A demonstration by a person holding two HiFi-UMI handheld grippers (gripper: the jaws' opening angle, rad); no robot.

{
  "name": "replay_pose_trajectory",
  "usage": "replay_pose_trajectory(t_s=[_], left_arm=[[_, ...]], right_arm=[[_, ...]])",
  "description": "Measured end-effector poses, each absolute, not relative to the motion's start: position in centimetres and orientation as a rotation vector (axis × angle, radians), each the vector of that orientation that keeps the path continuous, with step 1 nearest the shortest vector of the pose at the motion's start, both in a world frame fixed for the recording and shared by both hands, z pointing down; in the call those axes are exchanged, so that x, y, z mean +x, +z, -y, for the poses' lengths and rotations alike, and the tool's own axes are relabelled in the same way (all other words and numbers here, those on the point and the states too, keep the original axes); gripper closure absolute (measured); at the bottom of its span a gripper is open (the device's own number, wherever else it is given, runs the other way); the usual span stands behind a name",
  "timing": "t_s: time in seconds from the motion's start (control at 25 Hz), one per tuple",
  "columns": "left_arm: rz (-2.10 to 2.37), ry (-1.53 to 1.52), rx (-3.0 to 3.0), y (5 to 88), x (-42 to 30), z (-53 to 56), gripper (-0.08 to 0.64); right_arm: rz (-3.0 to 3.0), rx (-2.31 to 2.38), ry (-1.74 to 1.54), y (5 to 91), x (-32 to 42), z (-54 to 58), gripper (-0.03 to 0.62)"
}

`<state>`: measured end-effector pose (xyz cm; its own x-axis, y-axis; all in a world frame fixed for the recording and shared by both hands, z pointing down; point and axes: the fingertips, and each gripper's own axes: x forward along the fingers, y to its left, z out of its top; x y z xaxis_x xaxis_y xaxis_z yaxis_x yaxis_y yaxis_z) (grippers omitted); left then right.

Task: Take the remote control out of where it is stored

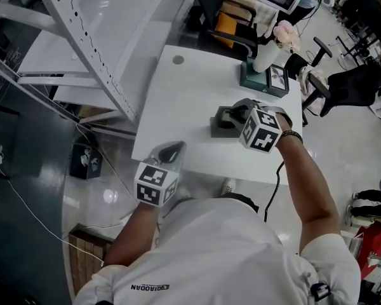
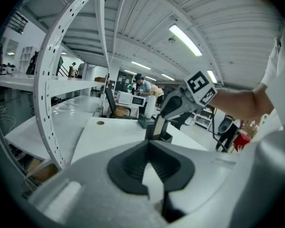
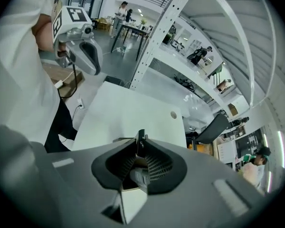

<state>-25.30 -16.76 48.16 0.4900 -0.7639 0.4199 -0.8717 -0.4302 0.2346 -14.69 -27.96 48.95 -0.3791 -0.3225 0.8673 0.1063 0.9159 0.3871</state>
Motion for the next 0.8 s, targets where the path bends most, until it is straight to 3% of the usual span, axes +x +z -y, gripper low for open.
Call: replay_pose_trajectory(t_s=[0.48, 0.8], left_arm=[[1.274, 0.384, 2.413, 46.9, -21.4, 16.9, 0.557], [1.263, 0.399, 2.427, 47.1, -17.7, 18.1, 0.557]], right_arm=[[2.121, 0.372, -0.423, 40.4, -11.8, 25.7, 0.532], [2.259, 0.478, -0.249, 39.5, -7.2, 24.6, 0.534]])
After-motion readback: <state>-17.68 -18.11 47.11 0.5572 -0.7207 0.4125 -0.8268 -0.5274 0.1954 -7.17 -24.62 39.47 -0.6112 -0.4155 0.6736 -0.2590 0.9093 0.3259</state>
